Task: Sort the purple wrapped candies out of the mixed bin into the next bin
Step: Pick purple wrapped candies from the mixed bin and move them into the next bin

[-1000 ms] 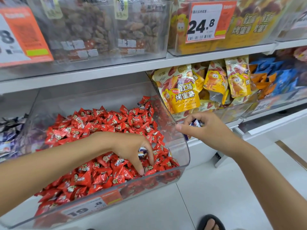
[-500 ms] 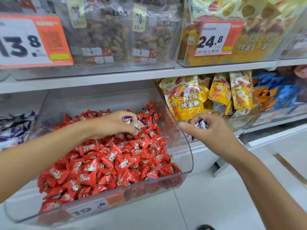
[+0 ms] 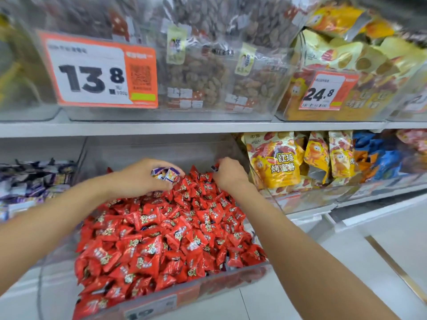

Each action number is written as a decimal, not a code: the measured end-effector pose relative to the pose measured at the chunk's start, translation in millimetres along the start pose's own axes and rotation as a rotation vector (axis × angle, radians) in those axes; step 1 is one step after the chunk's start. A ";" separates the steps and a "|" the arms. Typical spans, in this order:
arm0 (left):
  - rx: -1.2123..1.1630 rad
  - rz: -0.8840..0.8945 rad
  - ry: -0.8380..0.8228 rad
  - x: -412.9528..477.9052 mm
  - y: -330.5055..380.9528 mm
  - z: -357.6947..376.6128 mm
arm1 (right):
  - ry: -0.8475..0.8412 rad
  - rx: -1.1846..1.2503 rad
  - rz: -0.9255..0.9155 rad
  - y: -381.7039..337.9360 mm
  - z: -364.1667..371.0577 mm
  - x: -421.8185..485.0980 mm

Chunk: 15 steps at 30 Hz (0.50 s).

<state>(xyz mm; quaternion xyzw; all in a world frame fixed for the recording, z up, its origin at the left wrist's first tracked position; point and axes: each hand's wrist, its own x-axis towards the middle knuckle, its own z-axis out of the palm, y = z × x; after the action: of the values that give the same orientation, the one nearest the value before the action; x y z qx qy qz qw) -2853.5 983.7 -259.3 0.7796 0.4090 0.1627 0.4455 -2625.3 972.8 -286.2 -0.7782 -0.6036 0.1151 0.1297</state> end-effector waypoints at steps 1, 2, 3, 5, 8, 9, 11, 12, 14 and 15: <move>-0.006 0.019 -0.004 0.7 -1.1 0.1 | -0.013 -0.078 0.013 -2.7 6.1 4.6; -0.006 0.032 -0.011 0.5 -2.4 0.0 | -0.019 -0.143 0.011 -5.0 11.0 5.7; -0.002 0.037 -0.011 -0.6 -3.6 -1.0 | -0.019 -0.185 0.002 -5.4 15.7 7.6; -0.010 0.059 0.017 -2.2 -6.7 -4.0 | 0.004 -0.175 -0.017 -1.8 21.4 10.4; -0.040 0.068 0.070 -2.6 -7.0 -7.4 | 0.068 0.134 -0.004 6.5 11.0 5.4; -0.059 0.062 0.078 -2.6 -6.7 -7.8 | 0.091 0.249 -0.015 8.8 3.7 -1.0; -0.098 0.037 0.090 -3.7 -5.6 -9.2 | 0.103 0.427 -0.058 12.2 -11.2 -20.4; -0.123 0.022 0.096 -5.3 -3.7 -9.9 | 0.085 0.494 -0.086 13.2 -18.3 -31.9; -0.156 0.005 0.094 -10.1 1.5 -10.2 | 0.004 0.611 -0.139 14.7 -28.5 -52.3; -0.149 -0.003 0.094 -13.7 4.9 -9.2 | -0.054 0.654 -0.157 14.5 -31.5 -61.0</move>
<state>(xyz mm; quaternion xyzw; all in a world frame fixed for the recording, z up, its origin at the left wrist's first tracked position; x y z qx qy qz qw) -2865.2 976.8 -248.7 0.7352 0.4173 0.2284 0.4829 -2616.5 908.3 -260.2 -0.6431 -0.5962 0.3127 0.3648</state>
